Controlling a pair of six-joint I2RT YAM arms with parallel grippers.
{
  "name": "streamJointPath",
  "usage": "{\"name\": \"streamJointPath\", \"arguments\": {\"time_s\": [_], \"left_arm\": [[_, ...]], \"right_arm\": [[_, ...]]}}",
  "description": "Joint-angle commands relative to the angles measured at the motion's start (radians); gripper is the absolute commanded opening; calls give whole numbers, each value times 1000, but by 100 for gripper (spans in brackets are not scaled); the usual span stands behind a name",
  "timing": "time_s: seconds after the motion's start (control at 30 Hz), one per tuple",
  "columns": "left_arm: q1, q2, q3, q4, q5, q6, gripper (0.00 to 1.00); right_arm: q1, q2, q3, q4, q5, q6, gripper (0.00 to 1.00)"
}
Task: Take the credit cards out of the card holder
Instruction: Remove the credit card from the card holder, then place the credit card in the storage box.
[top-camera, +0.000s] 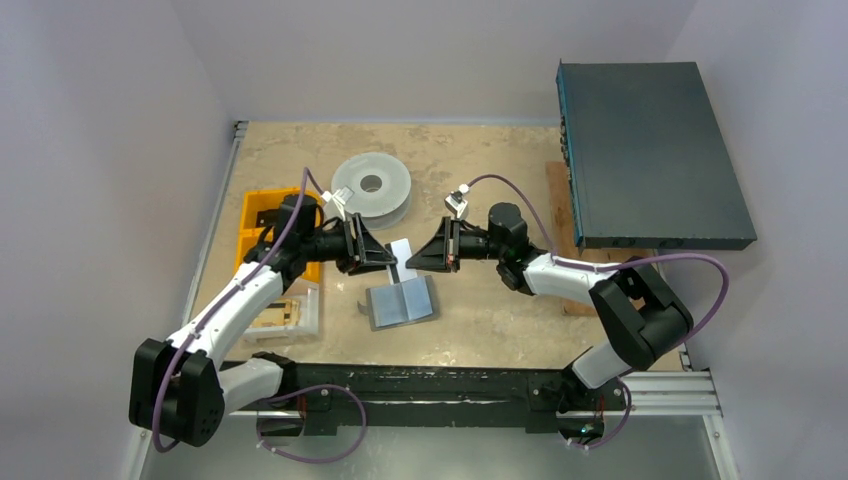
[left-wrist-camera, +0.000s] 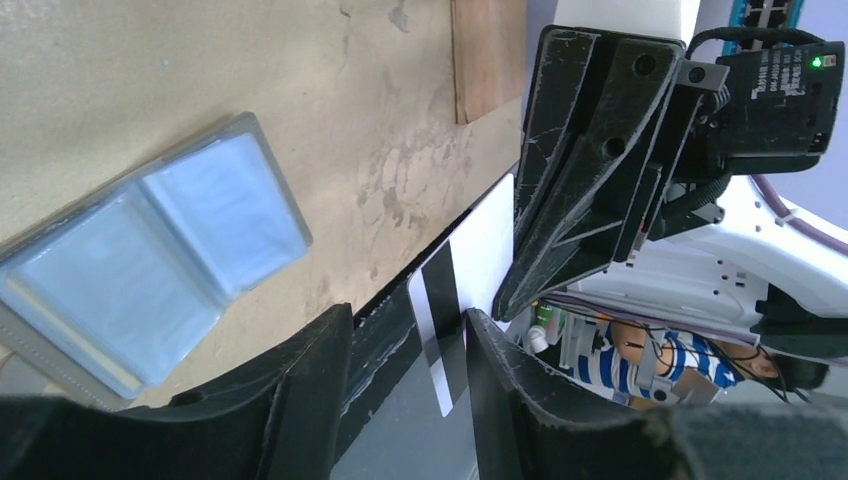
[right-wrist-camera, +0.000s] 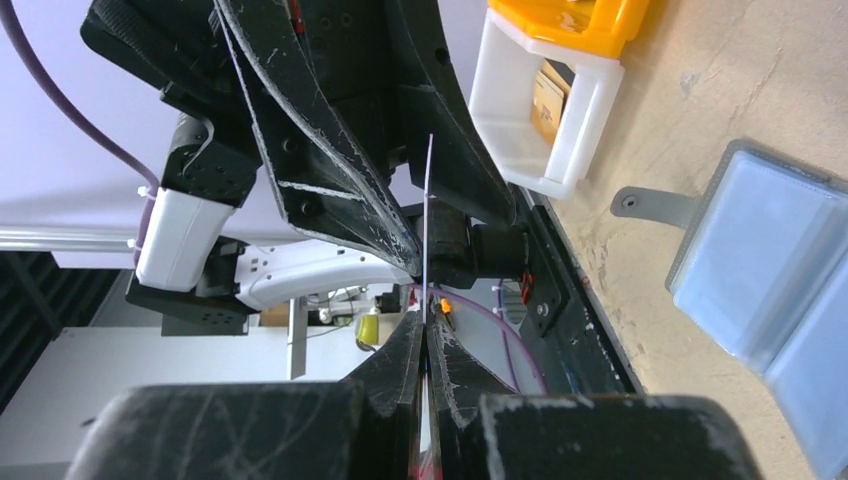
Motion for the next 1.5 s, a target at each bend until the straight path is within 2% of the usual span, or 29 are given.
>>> {"name": "streamJointPath", "arguments": {"time_s": [0.0,0.07,0.27,0.33,0.4,0.47,0.53,0.6,0.7,0.9,1.13,1.27,1.47], "left_arm": [[4,8,-21,134,73,-56,42],[4,12,-30,161,84,-75,34],[-4,15,-33,192,105,-86,0],[-7,12,-32,176,99,-79,0],[-6,6,-32,149,77,-68,0],[-7,-1,-30,118,58,-53,0],[-6,-7,-11,59,18,-20,0],[-5,-13,12,-14,-29,14,0],[0,-27,48,-115,-131,42,0],[13,-52,154,-394,-521,32,0],[62,-69,201,-544,-865,-94,0],[143,-71,190,-562,-963,-159,0],[281,-45,182,-505,-984,-159,0]], "right_arm": [[3,-13,-1,80,-30,30,0],[3,-11,-5,83,-28,28,0],[9,-2,-4,60,-26,6,0],[9,-7,1,21,-19,-20,0],[9,-20,15,-47,1,-64,13],[9,-45,41,-212,58,-146,40],[8,-87,85,-412,153,-261,61],[8,-126,126,-579,257,-360,74],[8,-186,151,-704,377,-435,88],[11,-271,147,-817,530,-498,98],[11,-335,143,-902,627,-560,99],[12,-362,130,-913,650,-571,99],[12,-375,120,-917,654,-584,99]]}}
